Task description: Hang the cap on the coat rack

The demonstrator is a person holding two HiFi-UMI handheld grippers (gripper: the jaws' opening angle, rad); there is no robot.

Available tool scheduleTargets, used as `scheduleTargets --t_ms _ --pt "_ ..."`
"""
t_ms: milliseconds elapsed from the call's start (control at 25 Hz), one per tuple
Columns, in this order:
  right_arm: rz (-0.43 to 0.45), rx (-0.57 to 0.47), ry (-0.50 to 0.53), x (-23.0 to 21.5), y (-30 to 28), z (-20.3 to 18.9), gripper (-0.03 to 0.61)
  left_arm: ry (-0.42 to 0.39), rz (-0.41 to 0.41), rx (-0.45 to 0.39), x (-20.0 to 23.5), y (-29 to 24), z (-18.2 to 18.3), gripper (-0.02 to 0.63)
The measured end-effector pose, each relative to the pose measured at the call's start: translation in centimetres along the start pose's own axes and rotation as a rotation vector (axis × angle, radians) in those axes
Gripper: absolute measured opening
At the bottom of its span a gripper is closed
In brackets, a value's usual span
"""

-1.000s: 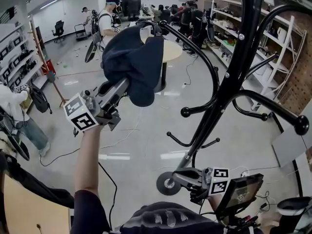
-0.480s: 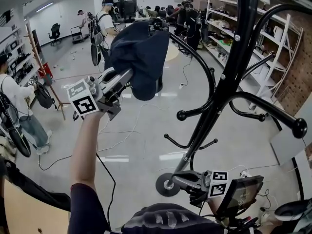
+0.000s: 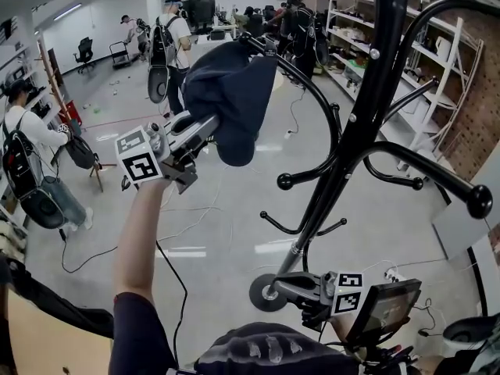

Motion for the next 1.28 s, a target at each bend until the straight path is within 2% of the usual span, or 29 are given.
scheduleTargets --t_ms 960,1280 --pt "0.004 -0.034 -0.026 0.6 0.8 -1.1 -0.006 0.058 -0.057 0.099 -1.6 -2.7 -5.5 0.010" --pt "0.009 -0.034 -0.033 2.1 0.4 -1.8 -0.006 0.050 -0.076 0.164 -3.8 -2.6 -7.3 0.011"
Point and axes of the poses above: the fingertips, and each gripper's own axes: y backward along the fingers, x to its left, z out of its top, the point moved 2 cm from there along y, backward along the fingers, and after that the axes turned 15 degrees about y, right-handed, at the moved point
